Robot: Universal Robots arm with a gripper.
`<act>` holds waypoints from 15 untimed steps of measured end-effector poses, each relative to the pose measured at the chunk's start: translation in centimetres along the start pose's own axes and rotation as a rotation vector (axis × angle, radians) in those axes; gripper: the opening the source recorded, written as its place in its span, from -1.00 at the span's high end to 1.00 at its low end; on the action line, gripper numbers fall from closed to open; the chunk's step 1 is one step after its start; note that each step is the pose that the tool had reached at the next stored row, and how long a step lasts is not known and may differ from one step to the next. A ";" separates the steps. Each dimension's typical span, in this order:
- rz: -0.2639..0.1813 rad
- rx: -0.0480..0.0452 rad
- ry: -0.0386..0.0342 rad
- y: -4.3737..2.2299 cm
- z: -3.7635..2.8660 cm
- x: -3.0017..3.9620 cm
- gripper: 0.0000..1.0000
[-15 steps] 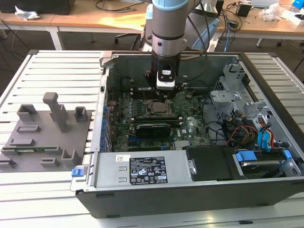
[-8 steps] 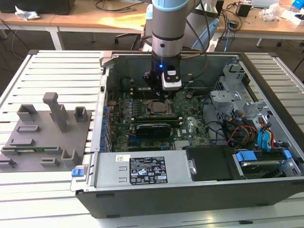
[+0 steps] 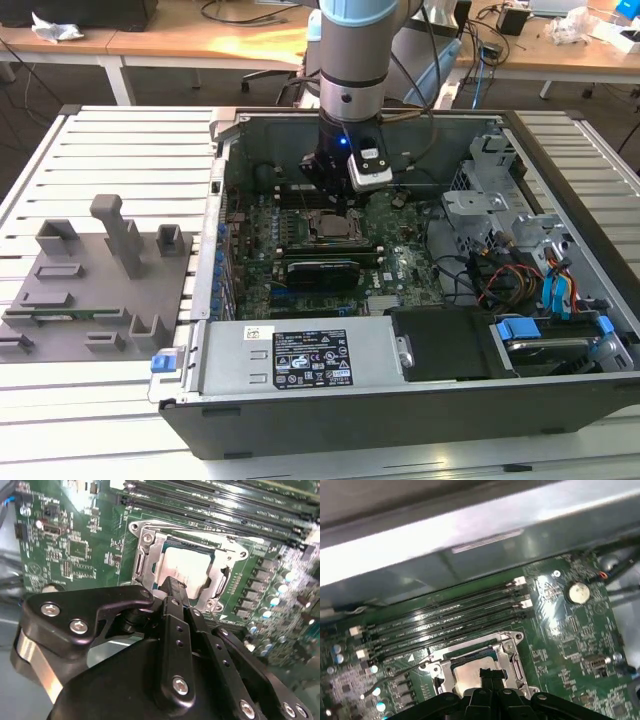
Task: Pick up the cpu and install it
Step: 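Close the cpu cover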
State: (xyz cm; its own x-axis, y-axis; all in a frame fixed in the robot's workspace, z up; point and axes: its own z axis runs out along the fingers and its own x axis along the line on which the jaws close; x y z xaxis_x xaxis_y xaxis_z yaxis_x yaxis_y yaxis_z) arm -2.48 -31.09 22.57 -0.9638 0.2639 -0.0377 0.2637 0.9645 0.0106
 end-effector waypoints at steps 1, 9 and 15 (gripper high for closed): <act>-0.049 -0.0019 0.0005 0.00 0.09 0.00 0.79; -0.150 -0.0039 0.0013 -0.13 0.30 0.00 0.79; -0.145 -0.0038 0.0011 -0.92 0.41 0.13 0.79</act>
State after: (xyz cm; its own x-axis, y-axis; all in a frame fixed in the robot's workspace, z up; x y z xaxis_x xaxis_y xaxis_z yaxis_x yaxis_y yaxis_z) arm -2.83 -31.94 22.15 -0.9918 0.1222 -0.0380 0.1220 0.9925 0.0090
